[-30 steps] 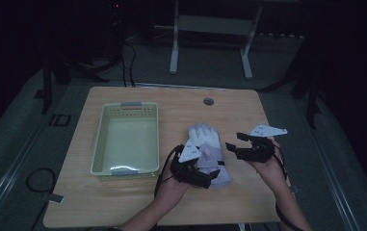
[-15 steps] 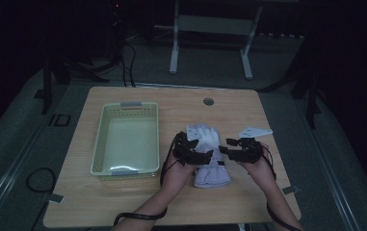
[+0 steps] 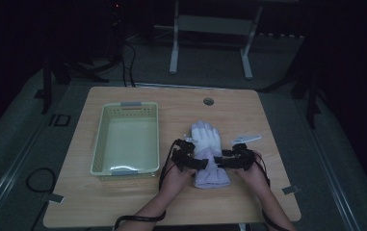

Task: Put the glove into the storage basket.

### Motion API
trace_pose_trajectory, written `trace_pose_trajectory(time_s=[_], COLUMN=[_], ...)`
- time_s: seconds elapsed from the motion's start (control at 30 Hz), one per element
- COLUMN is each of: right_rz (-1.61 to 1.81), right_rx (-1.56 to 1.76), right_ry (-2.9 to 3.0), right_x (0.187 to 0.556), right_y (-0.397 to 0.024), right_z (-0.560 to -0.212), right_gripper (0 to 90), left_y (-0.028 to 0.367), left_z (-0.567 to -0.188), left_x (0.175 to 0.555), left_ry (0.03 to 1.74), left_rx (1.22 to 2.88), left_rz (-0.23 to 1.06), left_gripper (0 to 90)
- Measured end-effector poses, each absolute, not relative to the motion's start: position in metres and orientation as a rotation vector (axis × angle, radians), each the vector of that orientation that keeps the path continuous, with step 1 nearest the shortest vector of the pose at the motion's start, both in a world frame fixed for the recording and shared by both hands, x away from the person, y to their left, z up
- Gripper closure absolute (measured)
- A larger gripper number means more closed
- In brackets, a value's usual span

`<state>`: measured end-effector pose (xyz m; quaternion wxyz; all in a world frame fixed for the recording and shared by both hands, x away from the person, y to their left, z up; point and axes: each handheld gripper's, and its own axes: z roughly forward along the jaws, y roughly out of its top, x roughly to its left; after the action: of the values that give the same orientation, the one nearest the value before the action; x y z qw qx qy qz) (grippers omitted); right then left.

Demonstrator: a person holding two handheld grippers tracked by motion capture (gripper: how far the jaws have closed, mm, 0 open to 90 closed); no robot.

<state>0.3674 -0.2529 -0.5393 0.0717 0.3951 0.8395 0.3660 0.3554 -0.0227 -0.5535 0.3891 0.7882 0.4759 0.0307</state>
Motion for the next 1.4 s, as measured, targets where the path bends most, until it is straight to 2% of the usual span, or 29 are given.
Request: trace_pose_trajectory(time_s=[0.1, 0.2, 0.27, 0.43, 0.53, 0.63, 1.03, 1.4], right_rz=[1.120, 1.141, 1.183, 1.232, 1.235, 1.228, 1.259, 1.298], right_rx=[1.261, 1.299, 1.323, 1.332, 1.310, 1.296, 1.222, 1.140], right_ry=[2.548, 2.567, 2.590, 2.604, 2.571, 2.537, 2.432, 2.420], right_x=[0.373, 0.377, 0.380, 0.377, 0.373, 0.368, 0.356, 0.361], right_y=[-0.256, -0.259, -0.262, -0.263, -0.261, -0.259, -0.251, -0.216], right_z=[-0.546, -0.549, -0.553, -0.554, -0.552, -0.546, -0.491, -0.455], right_gripper=[44.5, 44.6, 50.9, 68.1, 75.9, 79.4, 80.7, 80.6], left_y=[-0.020, -0.019, -0.019, -0.019, -0.022, -0.023, -0.014, 0.024], left_z=[-0.561, -0.564, -0.564, -0.562, -0.557, -0.551, -0.495, -0.457], left_x=[0.360, 0.363, 0.364, 0.366, 0.362, 0.361, 0.354, 0.351], left_ry=[1.222, 1.187, 1.168, 1.146, 1.140, 1.135, 1.067, 1.078], left_rx=[1.969, 1.957, 1.949, 1.947, 1.960, 1.968, 1.956, 1.934], left_rz=[-0.003, -0.072, -0.107, -0.169, -0.136, -0.135, -0.052, 0.012], left_gripper=[16.5, 21.5, 33.2, 50.6, 59.1, 64.2, 67.4, 67.4])
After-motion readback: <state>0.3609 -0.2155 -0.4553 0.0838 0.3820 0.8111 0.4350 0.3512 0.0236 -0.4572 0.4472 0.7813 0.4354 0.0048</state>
